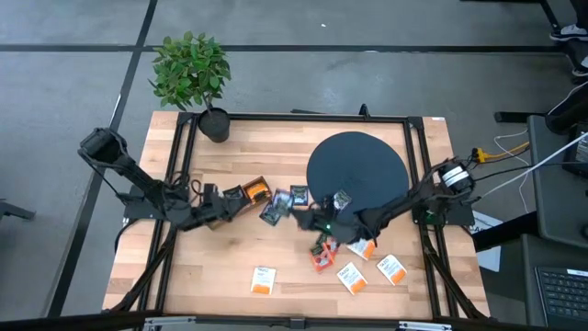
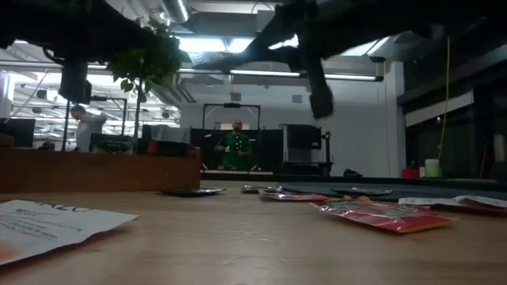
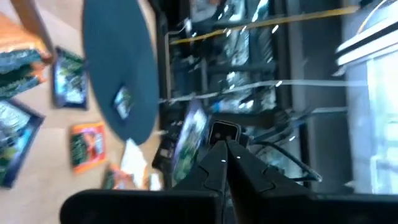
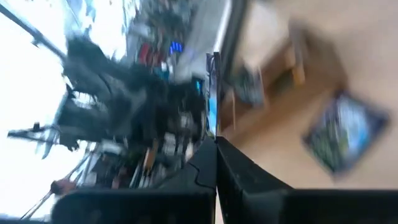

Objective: Pick & Place Tea
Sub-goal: Put the black tea bag into the middle section of the wooden organizer

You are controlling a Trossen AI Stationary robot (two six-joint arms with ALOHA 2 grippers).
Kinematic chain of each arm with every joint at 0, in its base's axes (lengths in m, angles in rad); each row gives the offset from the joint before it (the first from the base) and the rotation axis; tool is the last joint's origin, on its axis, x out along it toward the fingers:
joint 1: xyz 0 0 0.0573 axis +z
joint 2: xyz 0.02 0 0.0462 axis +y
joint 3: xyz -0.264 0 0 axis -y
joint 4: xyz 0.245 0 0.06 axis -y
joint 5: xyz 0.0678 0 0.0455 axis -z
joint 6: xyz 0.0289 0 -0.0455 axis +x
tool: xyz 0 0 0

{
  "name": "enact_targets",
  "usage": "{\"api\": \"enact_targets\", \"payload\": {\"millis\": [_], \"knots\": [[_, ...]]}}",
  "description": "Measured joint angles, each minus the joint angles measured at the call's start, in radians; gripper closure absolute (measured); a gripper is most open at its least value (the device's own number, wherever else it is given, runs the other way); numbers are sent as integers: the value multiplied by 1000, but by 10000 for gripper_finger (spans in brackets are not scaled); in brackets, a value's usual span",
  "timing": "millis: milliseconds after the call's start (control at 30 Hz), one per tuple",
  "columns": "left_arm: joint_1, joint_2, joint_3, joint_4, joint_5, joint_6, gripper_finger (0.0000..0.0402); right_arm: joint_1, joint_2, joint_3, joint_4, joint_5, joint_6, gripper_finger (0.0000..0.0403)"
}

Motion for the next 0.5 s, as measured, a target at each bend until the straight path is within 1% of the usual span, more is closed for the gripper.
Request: {"api": "enact_targets", "payload": {"millis": [67, 133, 233, 300, 400, 500], "knots": [[5, 0, -2, 49, -8, 43, 390, -34, -29, 0, 0, 23, -69, 402], [23, 0, 8, 68, -13, 89, 379, -70, -46, 3, 2, 20, -116, 402], [70, 0, 31, 67, -7, 117, 351, -120, -50, 24, 0, -24, -155, 402], [110, 0, 45, 67, 24, 111, 329, -146, -50, 47, -7, -56, -193, 402], [174, 0, 53, 54, 85, 40, 295, -173, -50, 85, -10, -75, -263, 402], [222, 0, 63, 54, 108, 14, 267, -198, -50, 118, -17, -106, -293, 403]]}}
